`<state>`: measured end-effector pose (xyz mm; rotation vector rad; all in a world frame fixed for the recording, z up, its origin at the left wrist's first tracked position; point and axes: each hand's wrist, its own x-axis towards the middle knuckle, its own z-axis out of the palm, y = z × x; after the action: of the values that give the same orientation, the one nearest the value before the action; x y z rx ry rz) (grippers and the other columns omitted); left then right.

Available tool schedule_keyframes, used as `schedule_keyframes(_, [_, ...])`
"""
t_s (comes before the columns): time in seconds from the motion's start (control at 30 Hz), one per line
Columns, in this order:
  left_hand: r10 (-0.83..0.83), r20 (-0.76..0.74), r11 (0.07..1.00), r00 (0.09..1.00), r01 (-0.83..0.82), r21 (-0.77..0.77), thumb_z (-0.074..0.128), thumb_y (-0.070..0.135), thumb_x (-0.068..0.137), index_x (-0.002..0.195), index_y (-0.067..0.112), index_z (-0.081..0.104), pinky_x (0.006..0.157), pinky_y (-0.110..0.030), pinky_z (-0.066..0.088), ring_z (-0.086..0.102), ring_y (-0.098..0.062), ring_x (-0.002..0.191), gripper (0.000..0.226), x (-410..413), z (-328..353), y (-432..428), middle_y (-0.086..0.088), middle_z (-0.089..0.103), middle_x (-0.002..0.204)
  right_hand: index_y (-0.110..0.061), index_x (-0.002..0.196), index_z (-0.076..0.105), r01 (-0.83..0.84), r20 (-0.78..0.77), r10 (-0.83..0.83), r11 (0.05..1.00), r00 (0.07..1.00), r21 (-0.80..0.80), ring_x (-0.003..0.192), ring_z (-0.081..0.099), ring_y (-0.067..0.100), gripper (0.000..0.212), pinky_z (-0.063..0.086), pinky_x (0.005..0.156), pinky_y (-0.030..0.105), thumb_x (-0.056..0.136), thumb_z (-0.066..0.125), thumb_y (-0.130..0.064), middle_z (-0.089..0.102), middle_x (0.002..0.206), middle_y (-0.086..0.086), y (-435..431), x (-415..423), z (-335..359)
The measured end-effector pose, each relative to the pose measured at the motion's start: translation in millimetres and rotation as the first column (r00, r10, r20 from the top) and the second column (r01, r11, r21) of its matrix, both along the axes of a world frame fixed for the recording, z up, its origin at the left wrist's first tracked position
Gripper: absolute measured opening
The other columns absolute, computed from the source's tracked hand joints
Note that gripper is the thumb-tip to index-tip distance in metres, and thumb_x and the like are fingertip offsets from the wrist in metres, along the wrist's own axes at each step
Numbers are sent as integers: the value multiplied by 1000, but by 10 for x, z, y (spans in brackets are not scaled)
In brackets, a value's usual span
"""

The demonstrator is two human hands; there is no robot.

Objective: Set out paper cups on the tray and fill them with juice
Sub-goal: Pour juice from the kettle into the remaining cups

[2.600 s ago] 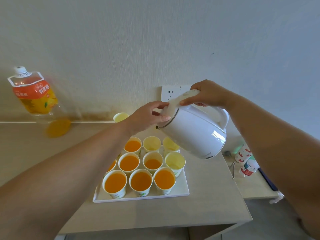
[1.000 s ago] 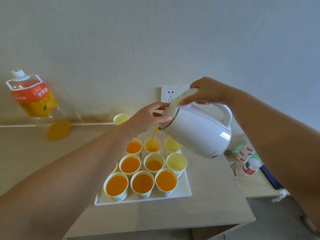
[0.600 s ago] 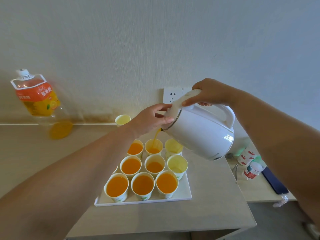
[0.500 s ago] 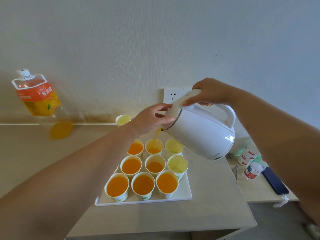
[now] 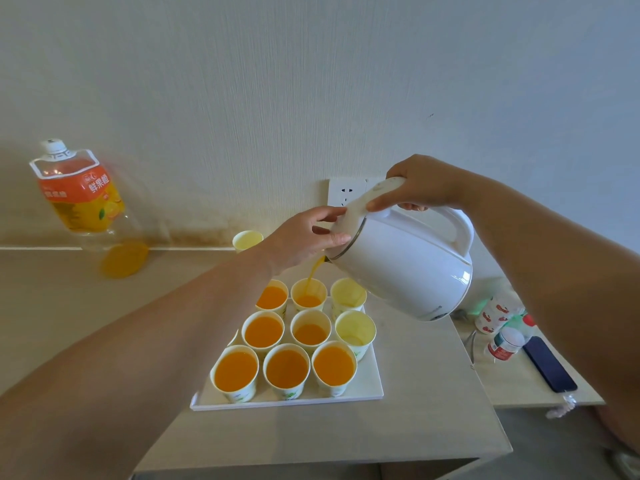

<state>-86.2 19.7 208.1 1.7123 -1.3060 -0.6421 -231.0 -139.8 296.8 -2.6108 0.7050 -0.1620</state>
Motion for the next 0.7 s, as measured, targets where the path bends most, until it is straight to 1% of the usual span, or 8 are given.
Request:
schedule_keyframes(0.13, [-4, 6, 1000, 1000, 4, -2, 66, 31, 87, 136, 24, 50, 99, -34, 48, 58, -14, 113, 52, 6, 1, -3, 6, 59, 129, -14, 63, 54, 2, -2, -2, 1000, 1000, -5, 47, 46, 13, 39, 37, 55, 25, 72, 75, -46, 54, 53, 1, 15, -6, 18])
schedule_keyframes(0.3, [-2, -4, 1000, 1000, 2, 0, 67, 31, 87, 136, 25, 50, 101, -39, 48, 59, -15, 113, 52, 3, -1, -11, 5, 60, 128, -15, 61, 52, 4, -3, -4, 1000, 1000, -5, 46, 45, 13, 39, 36, 54, 24, 73, 76, -44, 52, 51, 0, 44, -26, 45])
schedule_keyframes(0.7, [4, -36, 1000, 999, -4, -8, 68, 31, 86, 135, 26, 53, 100, -42, 48, 60, -14, 113, 51, 2, -2, -1, 6, 62, 125, -16, 60, 52, 9, -4, -9, 1000, 1000, 0, 46, 44, 13, 39, 37, 55, 25, 73, 76, -44, 51, 49, -2, 71, -33, 79])
